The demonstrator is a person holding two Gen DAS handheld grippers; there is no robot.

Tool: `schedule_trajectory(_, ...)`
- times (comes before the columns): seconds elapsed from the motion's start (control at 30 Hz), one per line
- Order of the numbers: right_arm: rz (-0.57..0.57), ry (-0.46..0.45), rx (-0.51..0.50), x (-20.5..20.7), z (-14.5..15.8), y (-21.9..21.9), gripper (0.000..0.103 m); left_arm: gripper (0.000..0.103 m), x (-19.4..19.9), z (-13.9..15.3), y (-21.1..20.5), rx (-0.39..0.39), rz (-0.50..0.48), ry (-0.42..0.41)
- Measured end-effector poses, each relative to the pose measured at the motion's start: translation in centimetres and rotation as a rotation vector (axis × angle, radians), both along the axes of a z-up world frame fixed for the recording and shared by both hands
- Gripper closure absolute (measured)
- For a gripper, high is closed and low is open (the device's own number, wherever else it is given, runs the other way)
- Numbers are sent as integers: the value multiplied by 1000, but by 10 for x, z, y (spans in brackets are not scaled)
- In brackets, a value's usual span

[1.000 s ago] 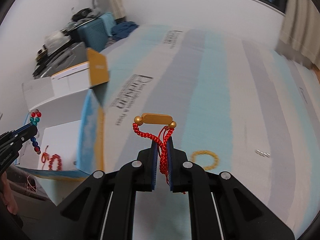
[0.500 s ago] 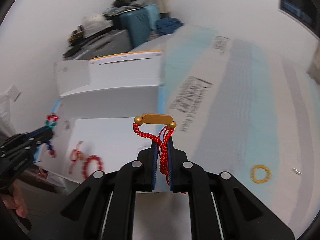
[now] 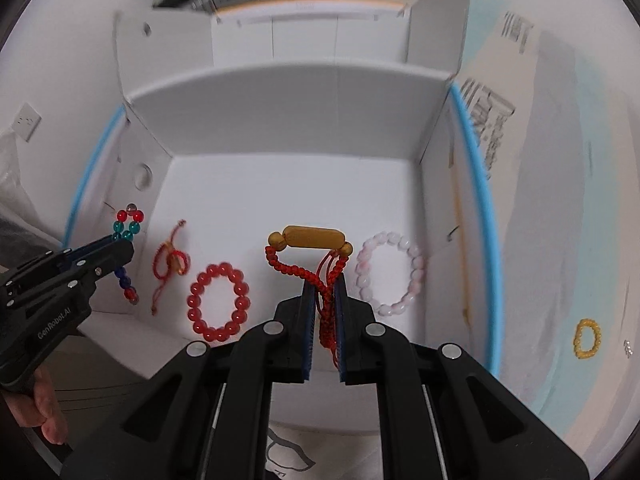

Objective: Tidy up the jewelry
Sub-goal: 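Open both tools to drop the bracelets into the white box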

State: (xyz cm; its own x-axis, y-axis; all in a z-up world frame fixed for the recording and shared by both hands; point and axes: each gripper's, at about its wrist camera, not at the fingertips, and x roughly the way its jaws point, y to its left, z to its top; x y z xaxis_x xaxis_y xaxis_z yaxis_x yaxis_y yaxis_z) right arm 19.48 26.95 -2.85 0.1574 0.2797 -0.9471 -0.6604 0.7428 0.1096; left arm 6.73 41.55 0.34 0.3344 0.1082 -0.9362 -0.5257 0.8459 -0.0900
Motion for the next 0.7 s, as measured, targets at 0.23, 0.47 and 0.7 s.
schedule_trajectory(0.23, -18, 58, -72, 7, -33, 11, 95, 86, 9, -37, 10, -19, 1, 98)
schedule_trajectory(0.47, -3, 68, -76, 3, -42, 13, 85, 84, 10, -41, 8, 18, 1, 114)
schedule_trajectory(0.7, 3, 28, -33, -4, -26, 6, 49, 66, 6, -28, 0, 76, 13, 86)
